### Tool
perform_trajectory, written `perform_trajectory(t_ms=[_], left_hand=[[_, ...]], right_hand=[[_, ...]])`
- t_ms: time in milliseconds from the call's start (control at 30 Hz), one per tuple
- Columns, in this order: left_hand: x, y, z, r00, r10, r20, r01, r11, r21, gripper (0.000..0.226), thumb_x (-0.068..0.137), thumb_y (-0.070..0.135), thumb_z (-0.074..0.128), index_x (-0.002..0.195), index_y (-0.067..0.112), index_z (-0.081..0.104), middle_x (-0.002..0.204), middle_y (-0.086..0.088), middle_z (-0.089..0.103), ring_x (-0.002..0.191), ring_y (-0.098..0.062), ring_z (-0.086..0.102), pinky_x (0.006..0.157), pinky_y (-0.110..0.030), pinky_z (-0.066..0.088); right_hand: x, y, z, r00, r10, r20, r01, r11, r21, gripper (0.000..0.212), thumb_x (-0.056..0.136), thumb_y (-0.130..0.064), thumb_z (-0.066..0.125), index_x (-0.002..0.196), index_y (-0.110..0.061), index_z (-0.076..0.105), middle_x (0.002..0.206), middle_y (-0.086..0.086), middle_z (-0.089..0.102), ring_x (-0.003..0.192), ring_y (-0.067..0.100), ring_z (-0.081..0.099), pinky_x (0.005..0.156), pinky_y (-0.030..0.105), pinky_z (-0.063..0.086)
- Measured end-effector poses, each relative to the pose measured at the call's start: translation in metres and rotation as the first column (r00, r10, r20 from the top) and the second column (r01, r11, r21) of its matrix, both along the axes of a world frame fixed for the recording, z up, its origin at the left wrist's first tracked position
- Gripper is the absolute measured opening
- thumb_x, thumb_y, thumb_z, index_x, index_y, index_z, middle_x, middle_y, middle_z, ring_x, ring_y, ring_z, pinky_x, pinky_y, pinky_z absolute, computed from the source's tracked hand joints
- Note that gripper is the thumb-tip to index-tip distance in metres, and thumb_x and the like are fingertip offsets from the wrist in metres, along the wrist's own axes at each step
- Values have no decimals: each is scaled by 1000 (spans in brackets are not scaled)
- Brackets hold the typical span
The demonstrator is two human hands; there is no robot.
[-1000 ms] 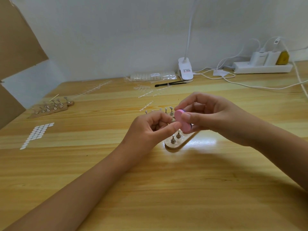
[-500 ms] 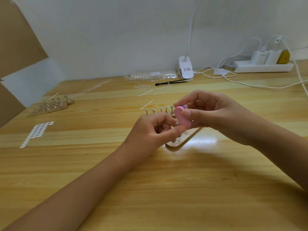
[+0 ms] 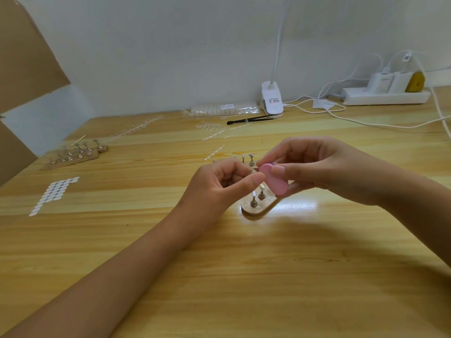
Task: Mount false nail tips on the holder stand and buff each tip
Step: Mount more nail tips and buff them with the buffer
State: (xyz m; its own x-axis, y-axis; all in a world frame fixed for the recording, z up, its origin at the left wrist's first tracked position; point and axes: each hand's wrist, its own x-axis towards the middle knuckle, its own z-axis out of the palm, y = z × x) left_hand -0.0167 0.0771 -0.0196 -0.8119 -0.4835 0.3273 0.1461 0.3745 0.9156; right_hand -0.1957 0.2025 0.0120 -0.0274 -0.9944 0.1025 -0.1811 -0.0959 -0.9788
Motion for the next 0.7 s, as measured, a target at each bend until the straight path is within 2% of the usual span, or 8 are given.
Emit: perform_trajectory(t_ms=[133,233,300,400,500,567,700], left_hand=[[0,0,-2,1000,-18,8,18,999,-27,28,80,33,69,86,7,71,56,18,53,51,2,45,53,-8,35],[0,1,-3,999,-42,3,42,999,-26,21,80,30,70,83,9,69,57,20,58,51,4,51,54,-6,37],[-1,3,-5,999,-52,7,52,998,-25,19,83,26,72,84,7,70,60,14,61,53,4,54,54,-7,40],[-2,4,-5,999,-42,4,43,999,-20,19,79,30,73,82,11,71,63,0,61,54,1,54,55,-9,42],[0,4,-2,999,-50,-11,49,999,-15,16,79,31,70,81,15,69,60,15,62,53,4,54,55,-6,40],[0,4,-2,999,-28,-19,28,1000,-6,20,80,34,69,83,15,70,62,15,62,56,4,54,57,-8,42],[-1,4,-1,1000,-23,-12,23,999,-31,24,80,33,68,84,9,69,57,19,55,51,3,49,53,-8,37]], right_hand=[[4,-3,-4,997,-61,45,64,996,-60,25,84,-26,70,108,-18,73,103,11,72,90,26,72,79,28,58],[-2,1,2,1000,27,14,-27,1000,13,23,87,-24,69,109,-18,73,105,11,72,96,24,71,81,29,58],[-5,2,3,999,37,0,-37,999,20,24,87,-23,69,110,-17,72,106,10,72,95,22,71,80,28,58],[-1,0,2,999,-29,42,31,998,-53,25,84,-25,70,108,-18,73,103,6,71,92,19,71,78,26,58],[-3,2,5,999,32,16,-32,999,-8,25,84,-25,71,108,-17,72,100,4,71,92,19,71,79,26,58],[-4,3,6,998,65,-1,-65,997,32,24,85,-23,70,108,-15,71,99,5,71,92,19,70,78,27,58],[3,-1,0,996,-55,66,60,995,-73,20,81,-23,72,101,-19,73,95,3,71,89,19,71,75,25,58]])
